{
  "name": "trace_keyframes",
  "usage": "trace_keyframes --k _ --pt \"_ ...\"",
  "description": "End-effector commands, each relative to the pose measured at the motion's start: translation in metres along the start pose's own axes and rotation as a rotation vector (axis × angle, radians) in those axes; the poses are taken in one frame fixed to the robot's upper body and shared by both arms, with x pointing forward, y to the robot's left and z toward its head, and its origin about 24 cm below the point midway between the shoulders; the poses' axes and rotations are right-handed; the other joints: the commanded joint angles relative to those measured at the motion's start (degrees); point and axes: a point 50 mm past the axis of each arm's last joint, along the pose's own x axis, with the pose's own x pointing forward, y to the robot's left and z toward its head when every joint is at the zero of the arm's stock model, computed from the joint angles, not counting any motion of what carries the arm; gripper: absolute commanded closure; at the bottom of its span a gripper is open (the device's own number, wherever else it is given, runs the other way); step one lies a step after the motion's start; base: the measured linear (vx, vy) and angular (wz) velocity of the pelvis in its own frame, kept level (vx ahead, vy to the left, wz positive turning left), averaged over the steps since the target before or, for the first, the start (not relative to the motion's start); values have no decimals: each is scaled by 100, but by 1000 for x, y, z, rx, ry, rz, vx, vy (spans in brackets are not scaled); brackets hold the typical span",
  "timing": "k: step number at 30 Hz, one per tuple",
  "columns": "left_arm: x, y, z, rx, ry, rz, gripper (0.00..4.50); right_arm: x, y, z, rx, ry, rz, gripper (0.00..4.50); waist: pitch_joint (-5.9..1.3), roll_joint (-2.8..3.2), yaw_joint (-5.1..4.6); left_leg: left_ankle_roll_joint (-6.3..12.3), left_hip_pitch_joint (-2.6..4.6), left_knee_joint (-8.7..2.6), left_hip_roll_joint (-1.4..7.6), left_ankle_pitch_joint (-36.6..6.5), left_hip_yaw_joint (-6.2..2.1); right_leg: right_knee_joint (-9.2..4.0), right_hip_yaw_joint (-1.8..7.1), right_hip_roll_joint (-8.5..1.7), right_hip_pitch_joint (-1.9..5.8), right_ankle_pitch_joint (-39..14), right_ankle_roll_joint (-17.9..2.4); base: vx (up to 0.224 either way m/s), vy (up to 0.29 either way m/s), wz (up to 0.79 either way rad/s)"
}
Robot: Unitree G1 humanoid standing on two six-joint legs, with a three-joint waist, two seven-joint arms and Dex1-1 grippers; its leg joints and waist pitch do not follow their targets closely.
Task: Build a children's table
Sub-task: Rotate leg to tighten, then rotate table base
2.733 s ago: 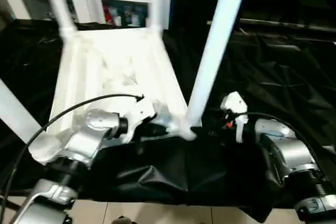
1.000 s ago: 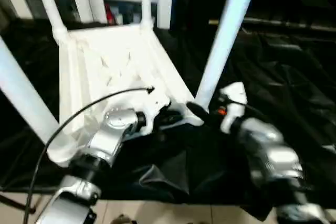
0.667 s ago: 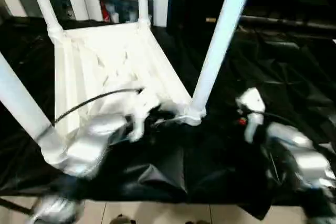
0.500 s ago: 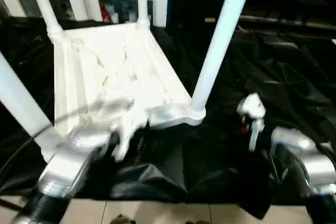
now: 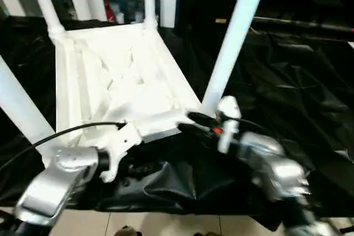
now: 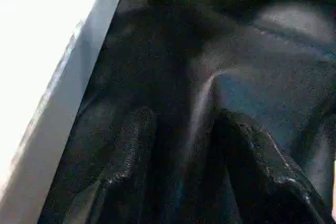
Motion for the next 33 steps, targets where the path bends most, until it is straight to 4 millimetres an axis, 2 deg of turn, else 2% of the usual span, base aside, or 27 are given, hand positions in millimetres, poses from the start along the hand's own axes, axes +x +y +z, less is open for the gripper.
trace_keyframes --k 1,3,8,13,16,19,22,25,29,33 --pt "-3 -1 3 17 6 14 223 3 -5 1 -19 -6 -48 259 -314 58 -28 -73 102 -399 218 -1436 -104 -426 309 -329 196 -1393 -964 0 0 0" --pt "-3 0 3 19 14 18 223 5 -8 2 -22 -19 -93 284 -312 70 -16 -100 113 -399 218 -1413 -101 -425 314 -338 189 -1426 -942 0 0 0" --pt "-5 -1 -1 20 39 28 223 6 -38 2 31 -63 -448 291 -308 72 -53 -247 129 -408 201 -1472 -100 -420 322 -333 174 -1520 -890 0 0 0" --pt "-4 -4 -4 9 39 9 223 1 -50 3 0 -62 -553 291 -315 71 -32 -236 131 -393 191 -1424 -86 -395 320 -305 178 -1280 -802 0 0 0" --pt "-5 -8 -6 -2 38 -16 223 -3 -62 8 -6 -77 -629 291 -306 34 -47 -227 117 -390 181 -1474 -86 -394 318 -312 184 -1379 -787 0 0 0" --pt "-6 -10 -7 -4 40 -26 223 -3 -66 11 -9 -85 -661 291 -306 43 -47 -205 127 -379 181 -1449 -79 -397 320 -298 176 -1381 -746 0 0 0" --pt "-8 -16 -8 -10 40 -68 223 -6 -77 17 -19 -95 -721 291 -315 34 -54 -180 113 -369 175 -1324 -76 -361 313 -293 190 -1157 -805 0 0 0" --pt "-9 -17 -8 -10 36 -76 223 -6 -79 19 -18 -95 -721 291 -315 34 -58 -160 113 -355 172 -1277 -65 -349 313 -284 195 -1069 -849 0 0 0" --pt "-17 -22 -6 11 -5 -102 223 -4 -78 18 -44 -71 -663 291 -310 28 -56 -116 95 -352 173 -1247 -64 -347 311 -283 210 -1031 -848 0 0 0" --pt "-32 -33 -9 54 -33 -154 223 -8 -75 10 -105 -9 -585 291 -292 24 -77 -113 99 -362 186 -1405 -72 -380 306 -285 201 -1283 -819 0 0 0"
